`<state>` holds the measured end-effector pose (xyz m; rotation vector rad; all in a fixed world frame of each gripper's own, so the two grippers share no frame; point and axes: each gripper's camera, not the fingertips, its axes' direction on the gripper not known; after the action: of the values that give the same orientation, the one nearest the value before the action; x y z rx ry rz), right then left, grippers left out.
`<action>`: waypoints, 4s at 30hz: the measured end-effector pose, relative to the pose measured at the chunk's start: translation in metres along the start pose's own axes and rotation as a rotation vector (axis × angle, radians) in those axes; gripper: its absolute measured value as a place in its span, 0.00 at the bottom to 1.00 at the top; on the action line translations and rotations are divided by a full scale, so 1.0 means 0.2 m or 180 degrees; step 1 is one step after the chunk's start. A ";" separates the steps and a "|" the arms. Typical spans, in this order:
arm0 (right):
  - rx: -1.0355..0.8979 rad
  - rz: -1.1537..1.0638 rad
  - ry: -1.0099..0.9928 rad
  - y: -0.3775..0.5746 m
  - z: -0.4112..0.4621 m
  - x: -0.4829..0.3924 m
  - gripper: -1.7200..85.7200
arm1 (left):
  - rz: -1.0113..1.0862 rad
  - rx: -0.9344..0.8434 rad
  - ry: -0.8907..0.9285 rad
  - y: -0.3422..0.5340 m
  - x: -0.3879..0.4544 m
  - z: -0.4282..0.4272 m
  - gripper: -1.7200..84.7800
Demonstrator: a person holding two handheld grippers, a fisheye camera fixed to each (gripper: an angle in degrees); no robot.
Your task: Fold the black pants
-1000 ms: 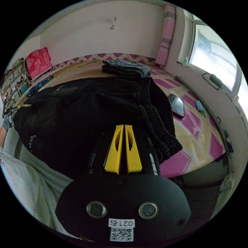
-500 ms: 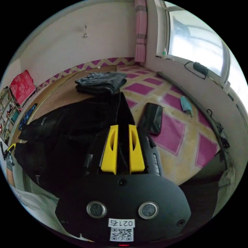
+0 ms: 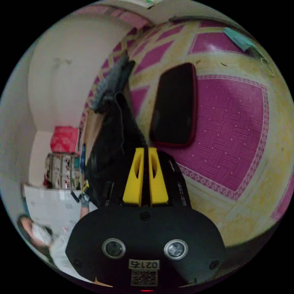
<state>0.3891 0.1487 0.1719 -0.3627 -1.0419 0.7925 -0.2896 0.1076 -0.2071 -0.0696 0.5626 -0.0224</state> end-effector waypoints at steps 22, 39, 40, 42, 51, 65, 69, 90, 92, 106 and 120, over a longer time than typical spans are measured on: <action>0.0333 -0.1020 0.1729 0.02 0.25 -0.44 0.01 | -0.0077 0.0166 0.0153 0.19 0.07 0.14 0.01; 0.0272 -0.1812 0.1643 -0.05 0.54 -0.80 0.01 | 0.0009 0.0191 0.0001 0.28 0.07 0.09 0.01; 0.0033 -0.1848 0.1715 -0.05 0.62 -0.81 0.01 | 0.0012 0.0192 -0.0004 0.28 0.07 0.09 0.01; -0.0217 -0.1838 0.1970 -0.05 0.75 -0.75 0.01 | 0.0023 0.0190 -0.0025 0.29 0.05 0.07 0.01; 0.0096 -0.1447 0.2148 0.05 0.59 -0.61 0.01 | 0.0025 0.0191 -0.0032 0.30 -0.05 -0.03 0.01; 0.0914 -0.0169 0.0546 1.13 -0.11 -0.18 0.10 | -0.0602 0.0424 0.0423 0.66 -0.37 -0.65 0.10; 0.0878 0.0146 0.0325 1.24 -0.07 -0.03 0.12 | -0.1218 0.0405 0.0574 0.83 -0.57 -0.78 0.13; 0.0741 0.0478 -0.0593 1.18 0.01 0.19 0.12 | -0.2459 0.0814 0.1359 0.88 -1.30 -1.04 0.15; 0.0731 0.0426 -0.0542 1.15 0.02 0.18 0.12 | -0.2477 0.0900 0.1372 0.83 -1.36 -1.07 0.14; 0.0731 0.0556 -0.0753 1.02 0.08 0.27 0.10 | -0.2819 0.0919 0.1505 0.54 -1.54 -1.06 0.11; 0.0571 -0.0062 -0.1331 0.52 -0.03 -0.06 0.04 | -0.1398 0.0649 0.0961 -0.29 -1.25 -1.34 0.01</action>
<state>0.3486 0.2103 0.0970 -0.0305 -1.3481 0.9602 -0.6452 0.0445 -0.2963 0.0108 0.8350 -0.5241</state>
